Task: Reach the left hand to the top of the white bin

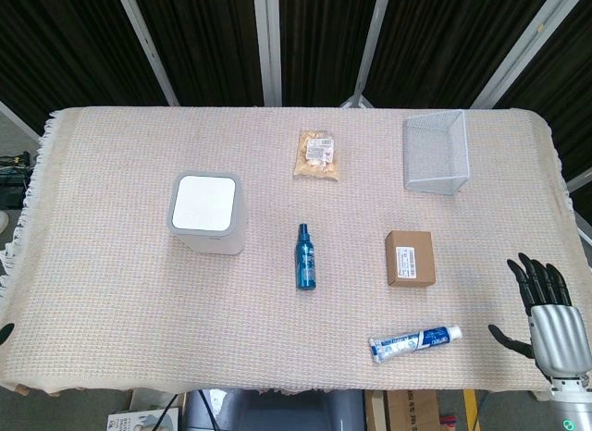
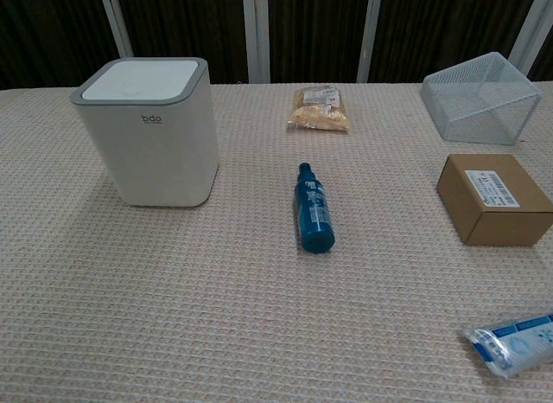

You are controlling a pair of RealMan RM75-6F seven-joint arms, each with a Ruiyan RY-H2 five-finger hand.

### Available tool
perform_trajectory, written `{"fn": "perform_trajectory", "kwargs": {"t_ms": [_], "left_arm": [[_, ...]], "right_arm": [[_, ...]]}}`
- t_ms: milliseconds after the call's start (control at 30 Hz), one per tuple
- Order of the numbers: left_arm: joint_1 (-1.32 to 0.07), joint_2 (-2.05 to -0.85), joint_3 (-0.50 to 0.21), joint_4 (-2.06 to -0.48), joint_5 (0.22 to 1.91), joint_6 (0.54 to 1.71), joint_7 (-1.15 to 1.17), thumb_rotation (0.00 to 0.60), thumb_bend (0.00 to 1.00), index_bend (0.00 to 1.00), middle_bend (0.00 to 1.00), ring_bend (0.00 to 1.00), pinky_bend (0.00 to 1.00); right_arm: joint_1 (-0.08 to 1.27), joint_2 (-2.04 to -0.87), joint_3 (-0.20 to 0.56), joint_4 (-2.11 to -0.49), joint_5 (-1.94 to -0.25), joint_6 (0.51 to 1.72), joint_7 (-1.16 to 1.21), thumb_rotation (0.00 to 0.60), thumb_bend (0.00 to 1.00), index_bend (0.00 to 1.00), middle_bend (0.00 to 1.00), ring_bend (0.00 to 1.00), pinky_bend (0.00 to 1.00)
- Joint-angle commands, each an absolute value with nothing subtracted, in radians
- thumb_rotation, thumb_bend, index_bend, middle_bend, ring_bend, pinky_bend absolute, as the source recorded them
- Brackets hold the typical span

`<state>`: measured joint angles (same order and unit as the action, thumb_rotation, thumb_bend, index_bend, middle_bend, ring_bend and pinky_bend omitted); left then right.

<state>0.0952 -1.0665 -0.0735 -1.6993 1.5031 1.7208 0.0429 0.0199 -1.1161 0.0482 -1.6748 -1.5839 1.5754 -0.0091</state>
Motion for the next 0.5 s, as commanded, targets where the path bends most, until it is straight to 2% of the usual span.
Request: {"fn": "perform_trajectory", "kwargs": {"t_ms": [33, 500], "left_arm": [[0.096, -1.069, -0.076, -1.697, 1.505, 1.726, 0.041, 0.6, 0.1, 0.19, 0.12, 0.05, 0.09], [0.089, -1.066, -0.068, -1.695, 1.515, 1.706, 0.044, 0.6, 0.11, 0.18, 0.12, 0.05, 0.09]], "right_arm": [[0.021, -1.115, 0.051, -1.676, -1.578, 1.573, -0.01, 0.6, 0.14, 0.1, 0.0, 0.02, 0.0], [0.023, -1.121, 0.053, -1.673, -1.571, 1.568, -0.013, 0.6, 0.14, 0.1, 0.0, 0.02, 0.0]]}}
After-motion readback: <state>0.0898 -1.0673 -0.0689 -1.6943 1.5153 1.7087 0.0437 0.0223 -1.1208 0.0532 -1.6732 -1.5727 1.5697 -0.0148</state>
